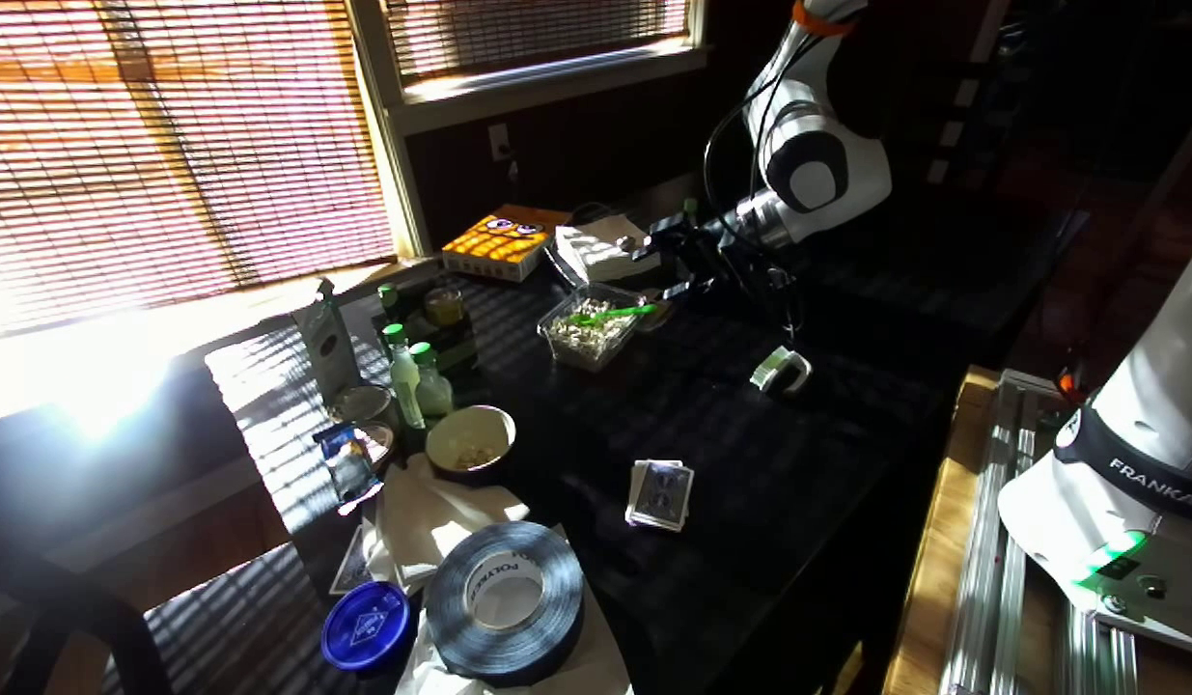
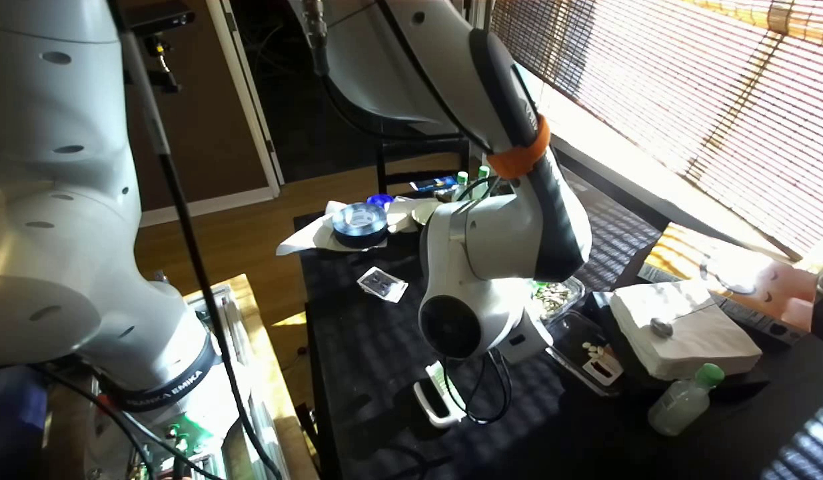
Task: Use the green spoon to put some of the contents of the clear lunchbox into the bowl on the left
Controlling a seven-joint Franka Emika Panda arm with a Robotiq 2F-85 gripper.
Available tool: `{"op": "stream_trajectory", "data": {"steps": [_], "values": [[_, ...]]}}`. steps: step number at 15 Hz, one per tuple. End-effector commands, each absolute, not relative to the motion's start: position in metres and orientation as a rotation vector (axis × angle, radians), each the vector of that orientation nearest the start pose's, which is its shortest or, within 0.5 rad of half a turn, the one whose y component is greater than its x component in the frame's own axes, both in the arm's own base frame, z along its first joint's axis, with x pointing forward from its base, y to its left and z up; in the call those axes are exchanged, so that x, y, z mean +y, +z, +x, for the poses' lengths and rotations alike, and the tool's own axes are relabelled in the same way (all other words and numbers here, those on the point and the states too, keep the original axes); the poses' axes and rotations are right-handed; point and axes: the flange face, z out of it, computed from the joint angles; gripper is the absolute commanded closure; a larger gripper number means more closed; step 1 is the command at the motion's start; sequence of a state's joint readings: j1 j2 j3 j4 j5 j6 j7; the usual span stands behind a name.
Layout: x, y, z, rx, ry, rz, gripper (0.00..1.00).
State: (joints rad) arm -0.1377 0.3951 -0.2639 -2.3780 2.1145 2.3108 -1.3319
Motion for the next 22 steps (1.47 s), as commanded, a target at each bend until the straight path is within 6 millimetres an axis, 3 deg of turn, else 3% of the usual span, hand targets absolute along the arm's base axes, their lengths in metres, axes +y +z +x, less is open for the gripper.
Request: {"op": "stream_trajectory", "data": {"steps": [1, 5, 10, 15, 19, 22], "values": [[-0.177, 0.172, 0.457, 1.029, -0.858, -1.947, 0.00], [-0.182, 0.167, 0.477, 1.067, -0.944, -1.928, 0.00], [-0.190, 0.151, 0.467, 1.184, -0.879, -2.057, 0.00], [-0.180, 0.128, 0.458, 1.212, -0.698, -2.152, 0.00], [-0.169, 0.119, 0.459, 1.171, -0.616, -2.145, 0.00], [-0.167, 0.123, 0.465, 1.141, -0.668, -2.087, 0.02]]}}
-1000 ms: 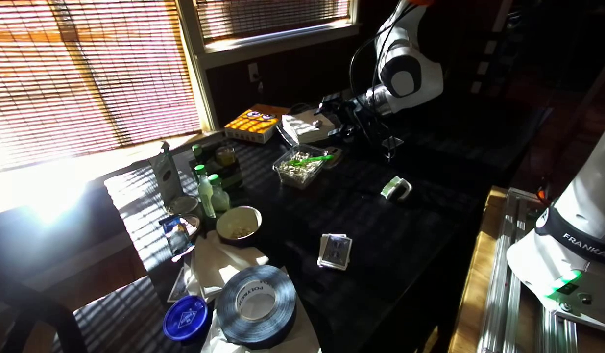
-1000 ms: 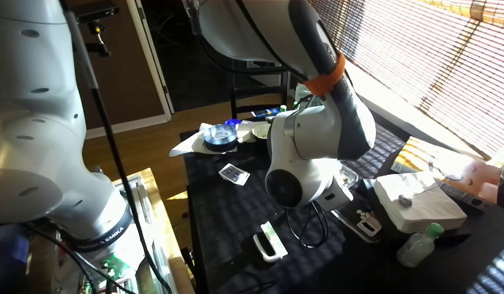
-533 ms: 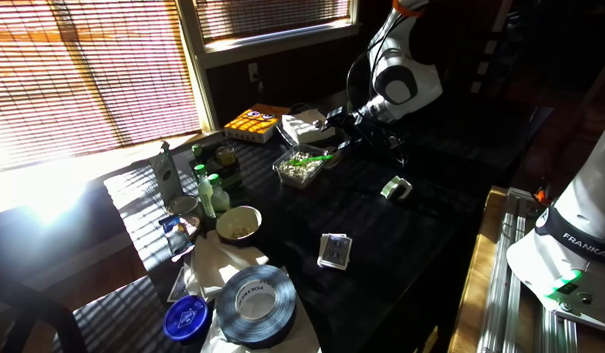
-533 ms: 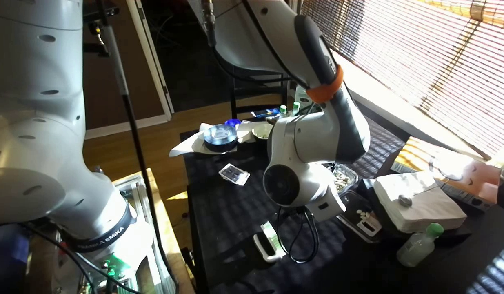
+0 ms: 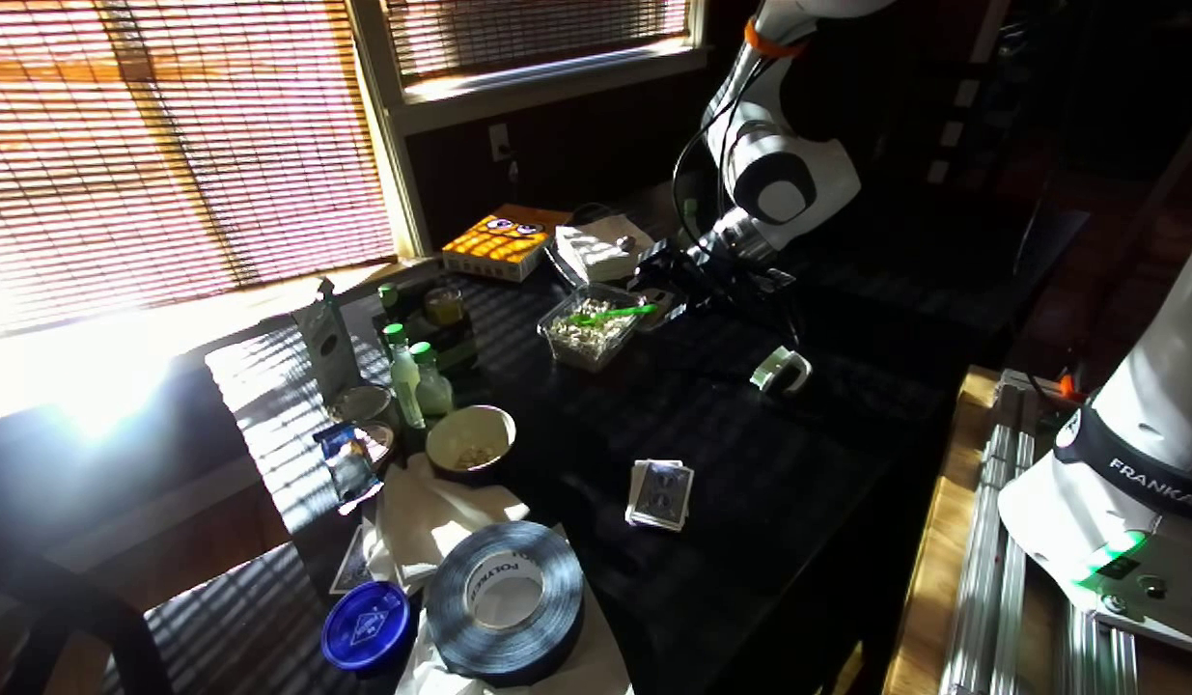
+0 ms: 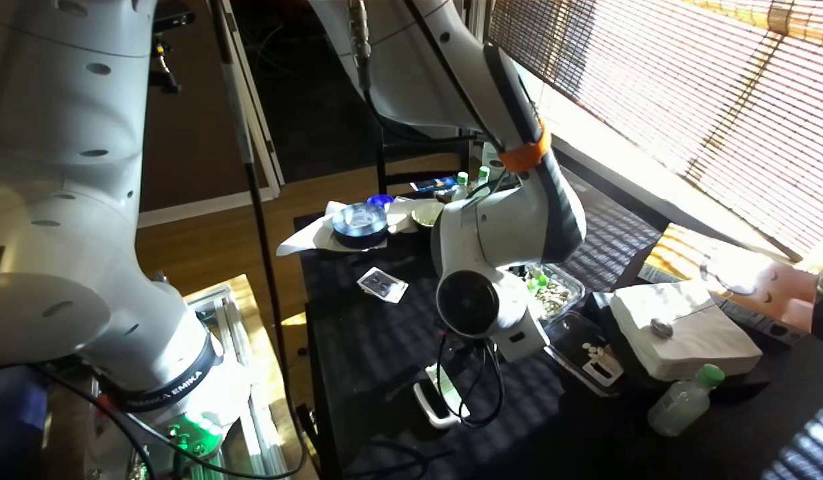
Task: Use the green spoon to put some of the contents of the clear lunchbox into the bowl on the left
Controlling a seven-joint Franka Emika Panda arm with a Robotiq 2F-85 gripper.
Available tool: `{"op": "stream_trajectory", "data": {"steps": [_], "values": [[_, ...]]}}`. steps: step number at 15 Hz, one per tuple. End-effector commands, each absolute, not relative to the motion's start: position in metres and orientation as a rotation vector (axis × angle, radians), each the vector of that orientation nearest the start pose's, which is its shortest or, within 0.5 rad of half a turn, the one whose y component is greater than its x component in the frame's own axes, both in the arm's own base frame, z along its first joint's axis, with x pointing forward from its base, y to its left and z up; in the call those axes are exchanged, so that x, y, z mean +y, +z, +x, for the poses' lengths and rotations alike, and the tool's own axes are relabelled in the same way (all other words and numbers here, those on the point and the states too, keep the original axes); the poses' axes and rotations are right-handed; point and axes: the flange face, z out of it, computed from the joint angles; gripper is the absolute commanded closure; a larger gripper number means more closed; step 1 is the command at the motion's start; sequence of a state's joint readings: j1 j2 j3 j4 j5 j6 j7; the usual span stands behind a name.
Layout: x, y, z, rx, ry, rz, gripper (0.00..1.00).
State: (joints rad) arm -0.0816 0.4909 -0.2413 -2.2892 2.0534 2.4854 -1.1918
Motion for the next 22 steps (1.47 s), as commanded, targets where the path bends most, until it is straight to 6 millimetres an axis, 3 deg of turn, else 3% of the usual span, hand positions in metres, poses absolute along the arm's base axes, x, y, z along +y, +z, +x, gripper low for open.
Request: {"op": "stream_trajectory", "data": {"steps": [1, 5, 10, 13, 17, 18, 22], "values": [[-0.1670, 0.1241, 0.4673, 1.137, -0.675, -2.065, 0.02], [-0.1663, 0.1239, 0.4721, 1.126, -0.677, -2.040, 0.07], [-0.1631, 0.1231, 0.4746, 1.122, -0.671, -2.020, 0.06], [-0.1615, 0.1234, 0.4762, 1.117, -0.674, -2.002, 0.13], [-0.1605, 0.1198, 0.4759, 1.144, -0.638, -2.001, 0.28], [-0.1603, 0.1191, 0.4759, 1.149, -0.633, -1.994, 0.42], [-0.1606, 0.1184, 0.4757, 1.156, -0.628, -1.982, 0.67]]}}
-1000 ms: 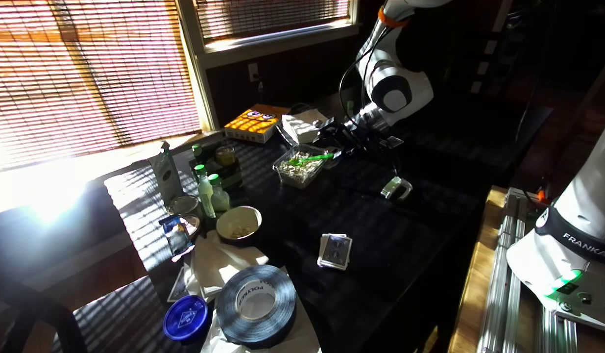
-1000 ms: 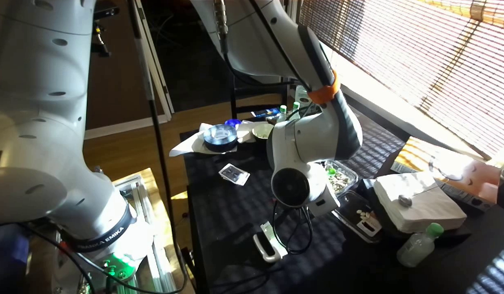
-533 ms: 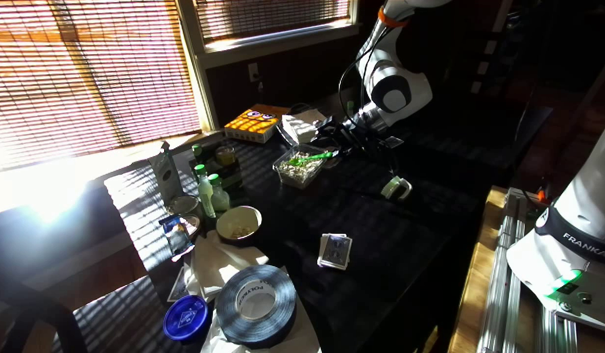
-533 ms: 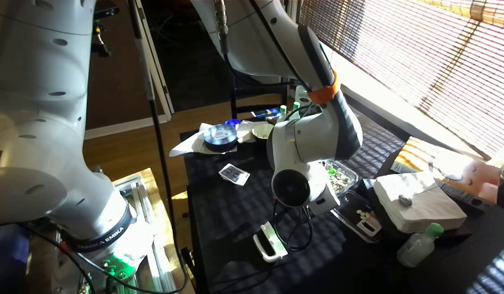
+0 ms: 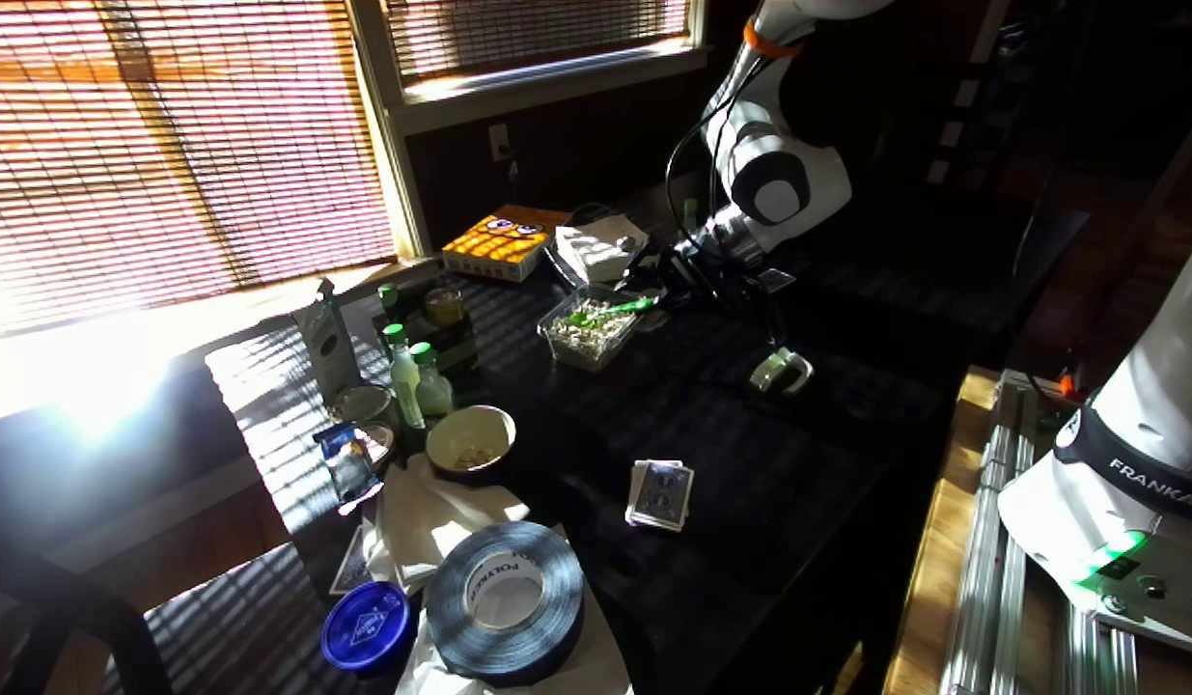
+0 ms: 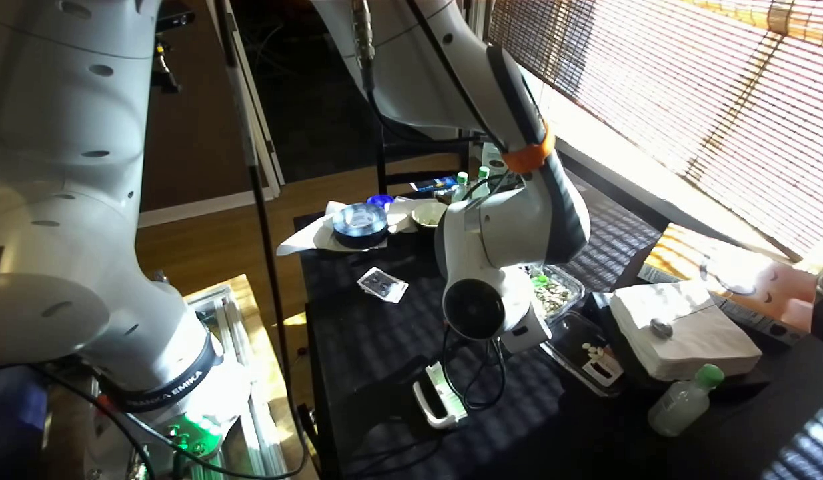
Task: Use the green spoon to put some of the contents of the clear lunchbox into the bowl on the left
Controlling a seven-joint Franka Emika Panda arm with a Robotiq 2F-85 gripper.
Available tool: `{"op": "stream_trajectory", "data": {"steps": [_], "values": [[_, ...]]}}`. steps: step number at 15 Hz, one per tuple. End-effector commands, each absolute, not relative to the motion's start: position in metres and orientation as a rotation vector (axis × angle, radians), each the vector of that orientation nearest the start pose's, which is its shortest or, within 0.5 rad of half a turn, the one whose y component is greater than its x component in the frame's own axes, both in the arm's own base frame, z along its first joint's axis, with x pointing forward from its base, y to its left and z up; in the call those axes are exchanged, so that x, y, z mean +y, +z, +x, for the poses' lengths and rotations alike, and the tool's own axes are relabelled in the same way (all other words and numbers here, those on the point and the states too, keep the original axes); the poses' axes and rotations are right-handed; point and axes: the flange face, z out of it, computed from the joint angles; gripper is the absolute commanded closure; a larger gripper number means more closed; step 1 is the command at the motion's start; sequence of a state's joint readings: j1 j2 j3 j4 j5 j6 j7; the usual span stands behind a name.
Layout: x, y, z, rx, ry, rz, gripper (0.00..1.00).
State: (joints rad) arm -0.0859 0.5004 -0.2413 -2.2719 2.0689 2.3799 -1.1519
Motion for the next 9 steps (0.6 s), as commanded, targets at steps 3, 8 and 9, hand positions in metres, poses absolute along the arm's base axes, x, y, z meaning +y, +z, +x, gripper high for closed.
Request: {"op": "stream_trajectory", "data": {"steps": [3, 8, 9], "values": [[-0.1610, 0.1187, 0.4758, 1.156, -0.630, -1.976, 0.88], [-0.1622, 0.1243, 0.4759, 1.142, -0.636, -1.962, 0.97], [-0.1639, 0.1279, 0.4753, 1.136, -0.633, -1.963, 0.97]]}}
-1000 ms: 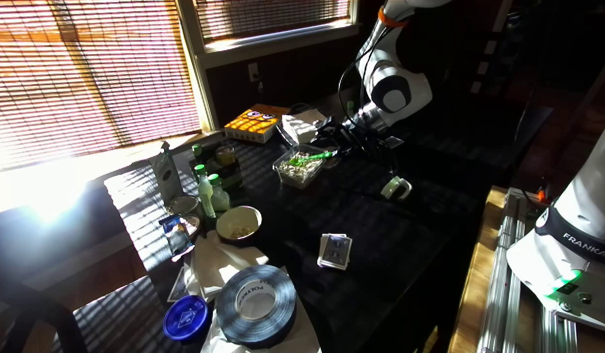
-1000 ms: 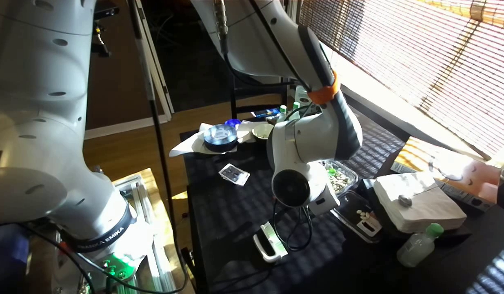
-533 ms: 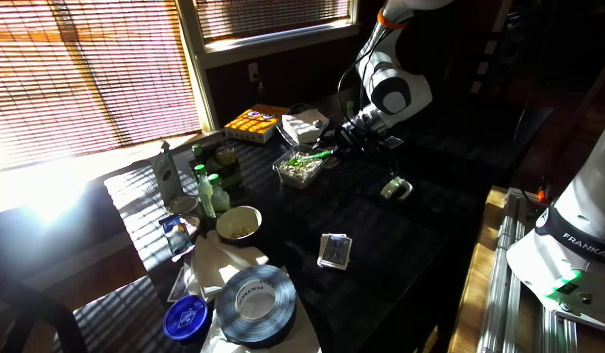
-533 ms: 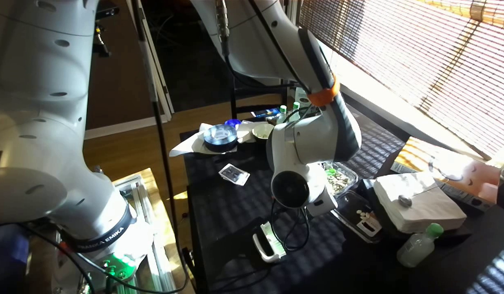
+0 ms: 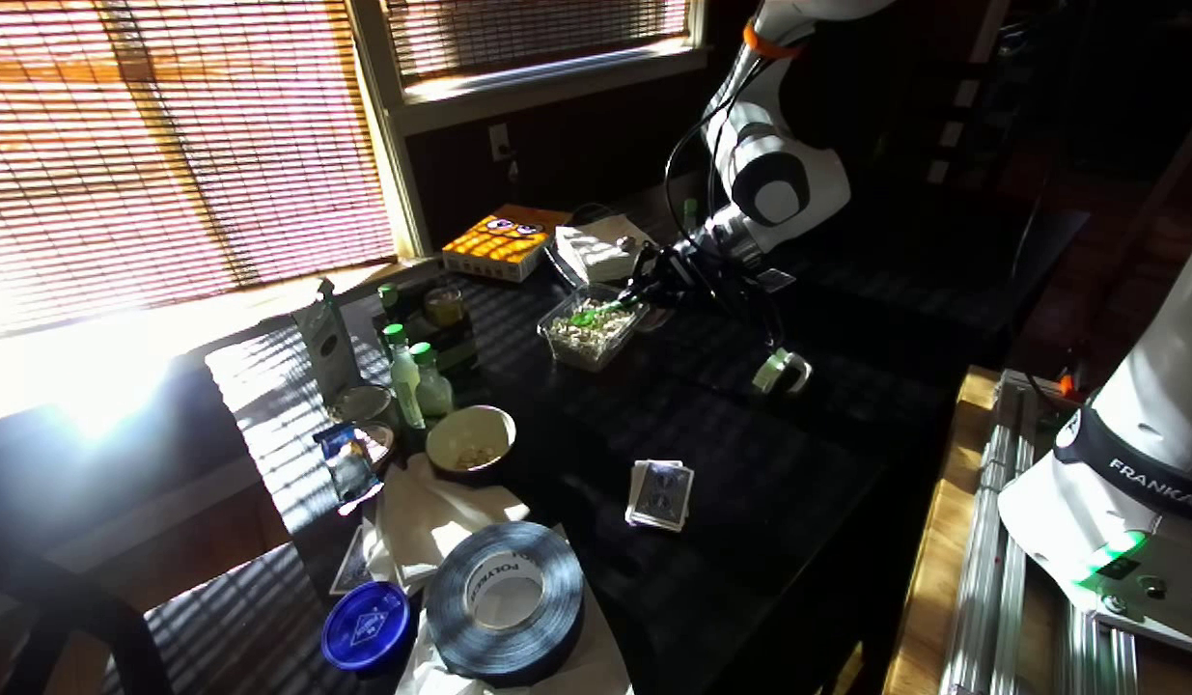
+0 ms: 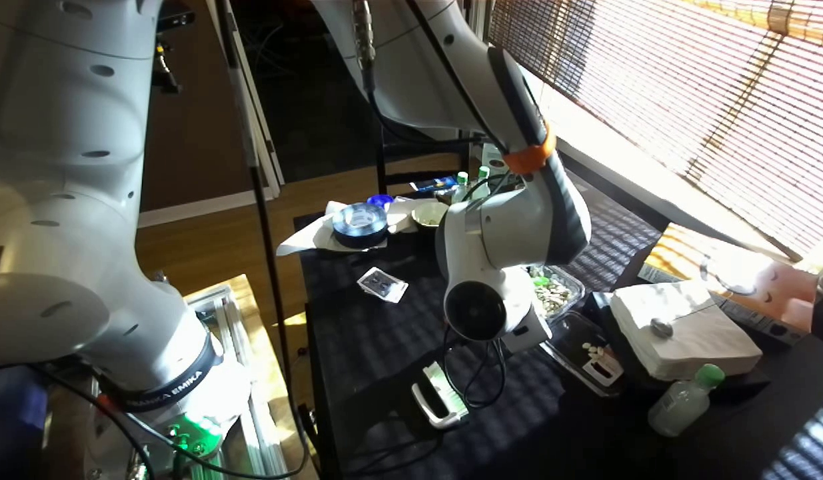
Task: Use the green spoon to put some of the contents of the clear lunchbox into the bowl on the left
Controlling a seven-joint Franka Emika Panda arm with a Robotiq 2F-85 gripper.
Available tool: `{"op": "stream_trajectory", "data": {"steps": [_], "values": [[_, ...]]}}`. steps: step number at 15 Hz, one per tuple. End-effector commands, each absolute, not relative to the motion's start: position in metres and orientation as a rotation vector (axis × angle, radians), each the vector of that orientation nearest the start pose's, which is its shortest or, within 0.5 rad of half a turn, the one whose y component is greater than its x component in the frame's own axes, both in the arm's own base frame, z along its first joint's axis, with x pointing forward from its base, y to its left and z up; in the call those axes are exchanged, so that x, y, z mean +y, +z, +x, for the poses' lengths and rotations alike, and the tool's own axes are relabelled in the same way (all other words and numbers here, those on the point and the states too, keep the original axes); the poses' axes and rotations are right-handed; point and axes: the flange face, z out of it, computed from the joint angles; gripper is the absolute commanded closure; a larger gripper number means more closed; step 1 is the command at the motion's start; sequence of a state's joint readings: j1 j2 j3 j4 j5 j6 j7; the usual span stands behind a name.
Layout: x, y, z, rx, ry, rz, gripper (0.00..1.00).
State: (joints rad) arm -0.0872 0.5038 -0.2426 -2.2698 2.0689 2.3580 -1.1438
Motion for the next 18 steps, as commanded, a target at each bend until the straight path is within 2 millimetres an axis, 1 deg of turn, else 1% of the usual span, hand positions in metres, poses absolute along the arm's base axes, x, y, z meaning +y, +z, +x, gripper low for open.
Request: {"op": "stream_trajectory", "data": {"steps": [1, 3, 5, 6, 8, 11, 13, 14, 16, 18], "values": [[-0.169, 0.136, 0.473, 1.118, -0.625, -1.974, 0.97], [-0.181, 0.155, 0.466, 1.068, -0.607, -2.010, 0.97], [-0.196, 0.170, 0.460, 1.026, -0.583, -2.107, 0.97], [-0.204, 0.176, 0.458, 1.017, -0.581, -2.148, 0.97], [-0.217, 0.186, 0.452, 0.991, -0.523, -2.225, 0.97], [-0.225, 0.196, 0.447, 0.874, -0.434, -2.341, 0.97], [-0.221, 0.198, 0.449, 0.778, -0.431, -2.401, 0.97], [-0.215, 0.200, 0.452, 0.722, -0.445, -2.410, 0.97], [-0.203, 0.205, 0.463, 0.626, -0.522, -2.402, 0.97], [-0.190, 0.205, 0.473, 0.519, -0.586, -2.437, 0.97]]}}
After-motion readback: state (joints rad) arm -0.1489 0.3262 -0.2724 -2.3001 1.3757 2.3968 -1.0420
